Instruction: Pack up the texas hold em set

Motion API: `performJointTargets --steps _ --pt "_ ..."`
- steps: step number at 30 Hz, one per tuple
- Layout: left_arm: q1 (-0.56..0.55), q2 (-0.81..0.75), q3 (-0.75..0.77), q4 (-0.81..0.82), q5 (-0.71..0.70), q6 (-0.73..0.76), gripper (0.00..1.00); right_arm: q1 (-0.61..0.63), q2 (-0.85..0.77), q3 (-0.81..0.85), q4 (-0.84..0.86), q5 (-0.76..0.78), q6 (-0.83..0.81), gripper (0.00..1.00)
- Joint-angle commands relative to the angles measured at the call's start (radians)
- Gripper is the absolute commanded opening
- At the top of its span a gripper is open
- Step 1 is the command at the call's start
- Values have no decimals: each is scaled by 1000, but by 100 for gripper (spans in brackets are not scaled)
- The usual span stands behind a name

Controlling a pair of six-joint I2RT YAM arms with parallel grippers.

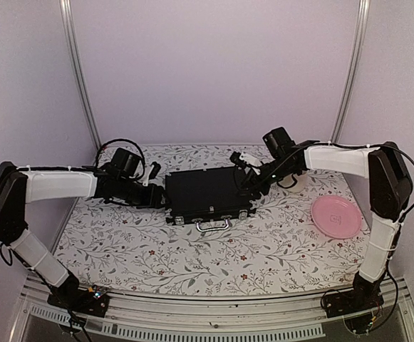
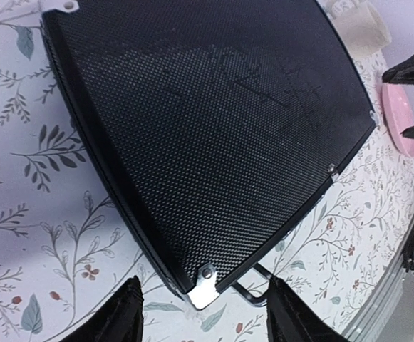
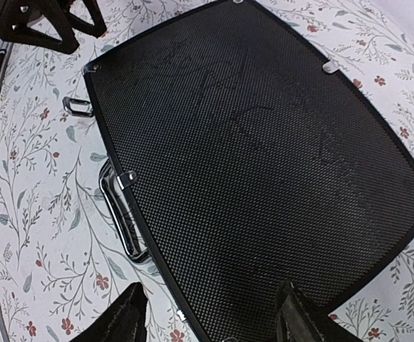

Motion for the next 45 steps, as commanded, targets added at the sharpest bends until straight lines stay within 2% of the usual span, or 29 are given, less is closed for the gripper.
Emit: performJointTargets --steps 1,5,6,7,8,26,45 --pt "2 28 -27 159 104 -41 60 20 5 -51 -13 -16 -16 56" --pt "-14 67 -34 179 135 -21 60 20 21 -71 -11 -17 -22 56" --pt "-20 73 -38 183 141 -13 70 21 24 -68 -11 -15 -22 56" --pt "-26 77 -44 184 142 -5 74 20 26 -65 -11 -14 -23 56" --pt "-31 79 -50 186 139 1 75 21 28 -64 -11 -12 -24 56" --pt "-73 145 -149 222 88 25 71 23 77 -54 -29 -17 -33 56" --pt "-92 148 -157 276 -196 104 65 24 103 -44 -40 -23 -31 55"
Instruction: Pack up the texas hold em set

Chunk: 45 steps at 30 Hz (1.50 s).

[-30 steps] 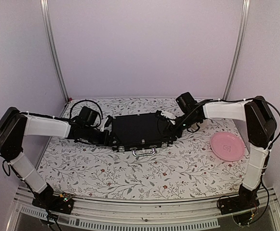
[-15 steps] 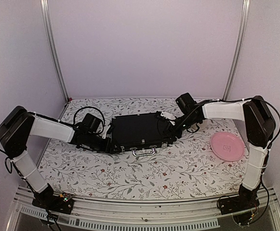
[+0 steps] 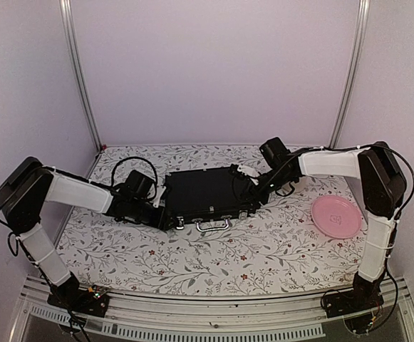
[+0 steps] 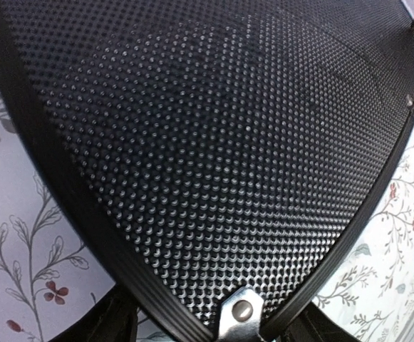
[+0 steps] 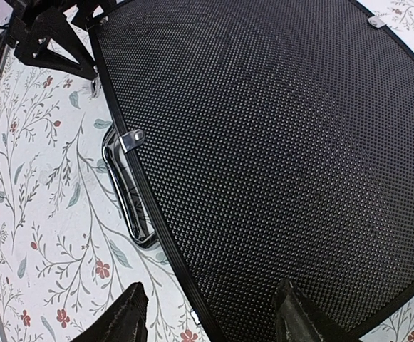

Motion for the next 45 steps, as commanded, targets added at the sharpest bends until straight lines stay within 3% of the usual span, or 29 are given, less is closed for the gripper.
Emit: performJointTargets --steps 1,16,26,39,45 --pt "-7 5 -22 57 -125 55 65 7 51 11 -36 -1 -1 55" --pt "-65 19 -84 303 -212 243 64 7 117 30 -63 -5 -3 55" --pt "-149 108 -45 342 -370 328 51 20 169 52 -95 -21 -6 54" --pt "-193 84 -45 301 -467 329 52 24 154 63 -110 -25 -5 54" --pt "-194 -23 -5 143 -551 270 62 24 88 70 -108 22 -9 54"
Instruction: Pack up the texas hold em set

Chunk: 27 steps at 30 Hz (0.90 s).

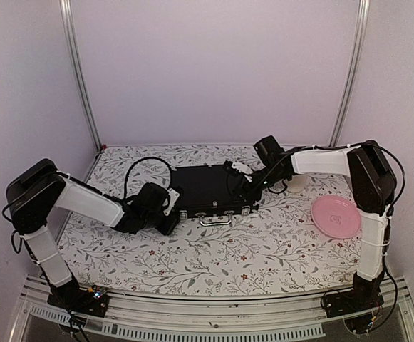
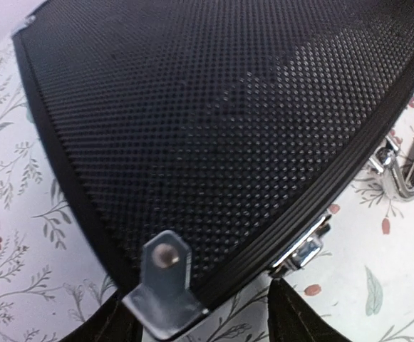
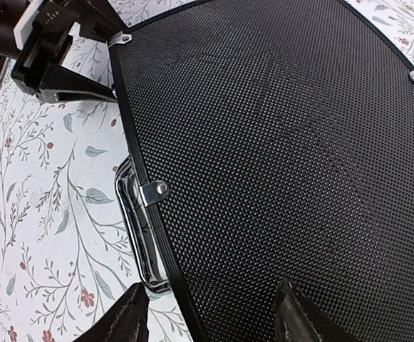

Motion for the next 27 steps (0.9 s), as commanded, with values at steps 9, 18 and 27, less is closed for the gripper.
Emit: performJointTargets --steps 9,18,27 --pt "-8 -240 194 -308 -116 -61 76 -27 -189 -12 -126 130 9 57" --pt "27 -295 427 -484 -134 28 81 -124 -399 -17 -89 163 31 59" --pt "154 -289 599 -577 -126 25 97 -242 -559 44 29 382 209 99"
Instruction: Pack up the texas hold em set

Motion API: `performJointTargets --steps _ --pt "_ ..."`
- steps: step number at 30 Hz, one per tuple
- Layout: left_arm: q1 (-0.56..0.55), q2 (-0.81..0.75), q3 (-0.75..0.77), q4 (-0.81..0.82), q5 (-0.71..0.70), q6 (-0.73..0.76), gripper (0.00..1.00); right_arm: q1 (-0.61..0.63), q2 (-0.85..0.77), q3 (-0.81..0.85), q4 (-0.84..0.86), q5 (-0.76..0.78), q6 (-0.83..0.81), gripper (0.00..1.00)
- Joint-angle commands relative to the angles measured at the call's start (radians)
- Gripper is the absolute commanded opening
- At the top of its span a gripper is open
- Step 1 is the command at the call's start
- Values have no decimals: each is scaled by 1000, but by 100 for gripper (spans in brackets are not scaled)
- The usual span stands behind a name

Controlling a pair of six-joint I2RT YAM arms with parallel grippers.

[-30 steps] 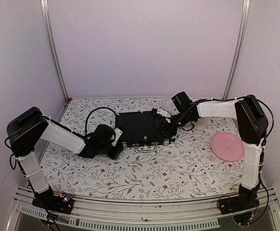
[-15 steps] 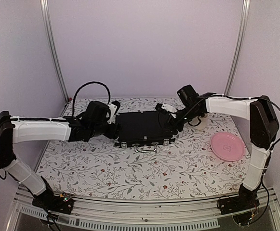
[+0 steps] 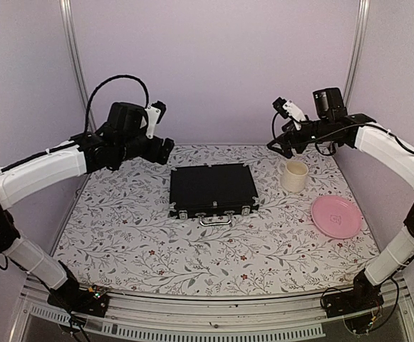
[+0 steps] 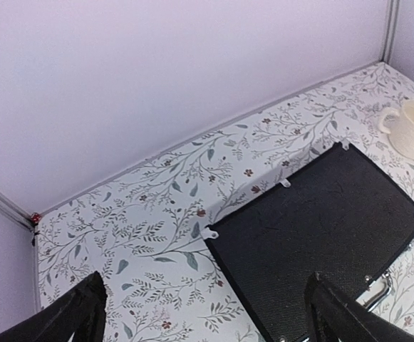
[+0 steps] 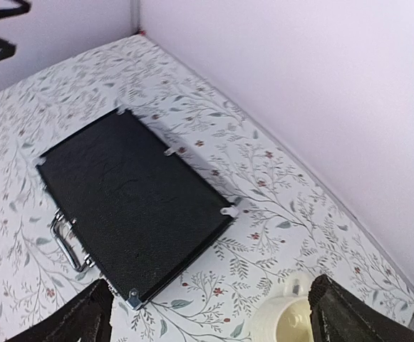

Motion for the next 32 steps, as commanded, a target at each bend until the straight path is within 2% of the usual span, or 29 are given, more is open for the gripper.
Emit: performJointTargets --steps 1,4,7,9,12,18,21,32 --pt "86 1 58 -79 -16 -54 97 -48 -89 40 106 167 124 99" --pt "174 51 84 -169 10 -219 97 -52 -152 -18 199 253 187 99" --pt "210 123 131 -248 153 -249 97 -51 -199 -107 279 277 264 99" --pt "186 95 82 -175 179 -183 97 -52 -210 -147 287 259 278 99" --pt "153 -9 -70 35 119 -112 97 -52 -224 -199 309 255 293 99" --pt "147 -206 -285 282 49 -45 97 -54 -213 -234 320 202 289 99" --pt "149 -241 -321 319 39 -9 97 -54 -204 -245 328 187 287 99" --pt "150 -204 -301 290 17 10 97 -54 -210 -306 340 138 239 99"
